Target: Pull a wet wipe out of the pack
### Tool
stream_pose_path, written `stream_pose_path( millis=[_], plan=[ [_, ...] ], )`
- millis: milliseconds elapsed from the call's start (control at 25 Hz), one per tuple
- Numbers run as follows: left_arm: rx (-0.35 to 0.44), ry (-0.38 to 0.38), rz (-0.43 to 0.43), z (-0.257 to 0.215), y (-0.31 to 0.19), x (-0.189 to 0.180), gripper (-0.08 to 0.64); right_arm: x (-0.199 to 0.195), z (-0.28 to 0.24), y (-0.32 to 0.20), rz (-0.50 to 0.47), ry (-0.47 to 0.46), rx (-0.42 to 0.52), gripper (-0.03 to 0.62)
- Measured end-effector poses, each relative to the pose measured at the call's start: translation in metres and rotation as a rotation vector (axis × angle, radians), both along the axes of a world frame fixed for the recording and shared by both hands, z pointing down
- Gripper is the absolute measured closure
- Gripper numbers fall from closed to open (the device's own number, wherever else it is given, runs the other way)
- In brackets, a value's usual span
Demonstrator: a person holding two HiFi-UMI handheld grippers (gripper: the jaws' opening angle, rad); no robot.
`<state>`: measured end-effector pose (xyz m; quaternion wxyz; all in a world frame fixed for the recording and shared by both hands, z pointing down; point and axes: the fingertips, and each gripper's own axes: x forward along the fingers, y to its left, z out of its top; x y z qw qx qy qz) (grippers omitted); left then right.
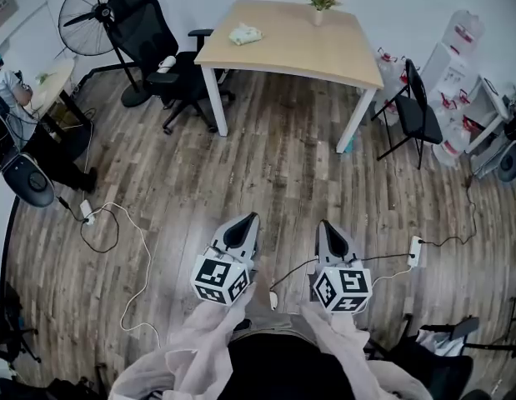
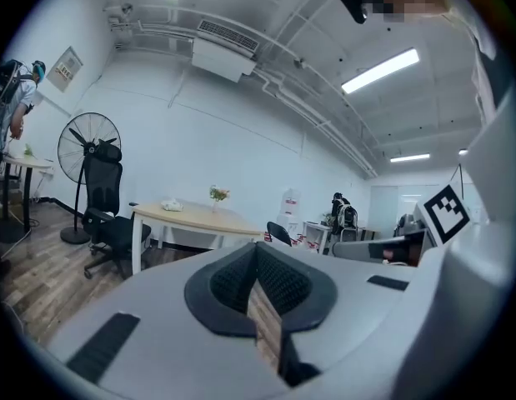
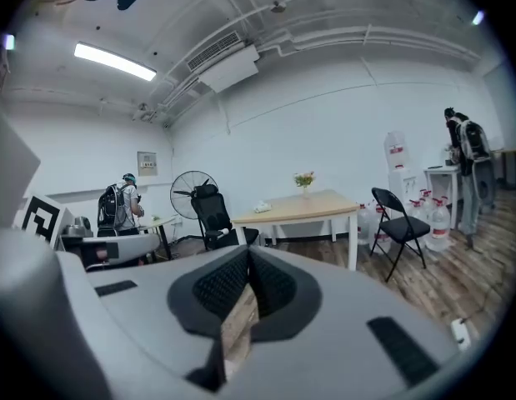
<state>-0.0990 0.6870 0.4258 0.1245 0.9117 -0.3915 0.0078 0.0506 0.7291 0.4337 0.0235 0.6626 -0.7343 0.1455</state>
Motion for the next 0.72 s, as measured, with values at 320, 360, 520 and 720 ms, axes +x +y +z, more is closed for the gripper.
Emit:
stream_pose_path(
  millis=[320,360,520,720],
  plan=[
    [-0.026,-0.008,0.014,0.009,0.002,0.005,0.549,0.006,0.012,0.001,0.029,-0.022,-0.026,0.581],
    [-0.029,-0.011,0.012,0.01,0.0,0.006,0.549,0.007,0.013,-0.001,0.031,-0.026,-0.028,0.581],
    [-0.036,-0.018,0.002,0.014,-0.013,0.01,0.549,0.015,0.015,-0.014,0.034,-0.042,-0.033,0.581],
    [-0.027,-0.018,-0.003,0.01,-0.036,0.021,0.549,0.024,0.012,-0.039,0.028,-0.049,-0.026,0.581]
  ],
)
